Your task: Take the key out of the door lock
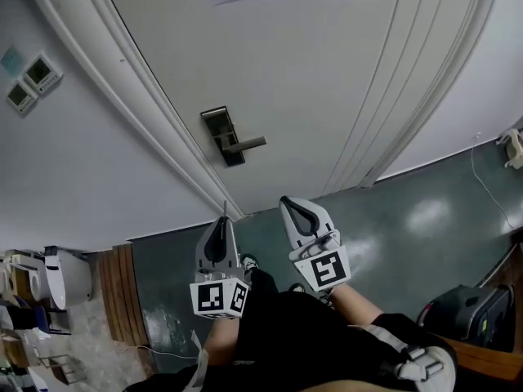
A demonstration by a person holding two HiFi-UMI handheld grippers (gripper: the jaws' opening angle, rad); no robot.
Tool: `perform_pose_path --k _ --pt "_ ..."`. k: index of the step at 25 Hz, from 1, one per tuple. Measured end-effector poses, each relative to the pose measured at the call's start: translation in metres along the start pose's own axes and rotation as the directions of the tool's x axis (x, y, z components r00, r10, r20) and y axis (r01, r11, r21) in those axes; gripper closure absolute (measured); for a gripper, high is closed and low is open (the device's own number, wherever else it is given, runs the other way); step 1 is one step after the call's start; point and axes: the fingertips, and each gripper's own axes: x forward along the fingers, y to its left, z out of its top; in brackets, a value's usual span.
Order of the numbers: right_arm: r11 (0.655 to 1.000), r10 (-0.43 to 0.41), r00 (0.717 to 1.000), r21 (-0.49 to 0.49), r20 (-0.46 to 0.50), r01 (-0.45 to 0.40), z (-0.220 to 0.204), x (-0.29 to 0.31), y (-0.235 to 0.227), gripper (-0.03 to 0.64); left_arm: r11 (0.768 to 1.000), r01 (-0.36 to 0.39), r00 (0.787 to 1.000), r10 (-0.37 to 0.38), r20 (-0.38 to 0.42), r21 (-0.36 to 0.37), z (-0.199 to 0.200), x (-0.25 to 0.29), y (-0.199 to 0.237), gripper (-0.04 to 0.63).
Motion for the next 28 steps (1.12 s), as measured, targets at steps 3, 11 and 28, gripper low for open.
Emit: perform_pose_path --k 3,11,28 --pt "1.000 0.016 1.000 -0.018 0.011 -0.015 0.001 0.006 0.000 0.609 1.000 0.002 1.000 -0.002 0.005 -0.005 0.000 0.006 0.002 0.560" --pt "1.000 0.005 1.000 0.021 0.023 -0.006 -0.004 0.006 -0.003 0.609 0.999 0.035 0.999 -0.035 -0.024 -0.003 -0.008 0.014 -0.009 0.560" --pt "0.998 -0.063 0.998 0.027 0.019 0.062 -0.009 -0.004 -0.016 0.609 0.996 0.085 0.996 -0.084 -0.044 0.029 -0.014 0.022 -0.019 0.560"
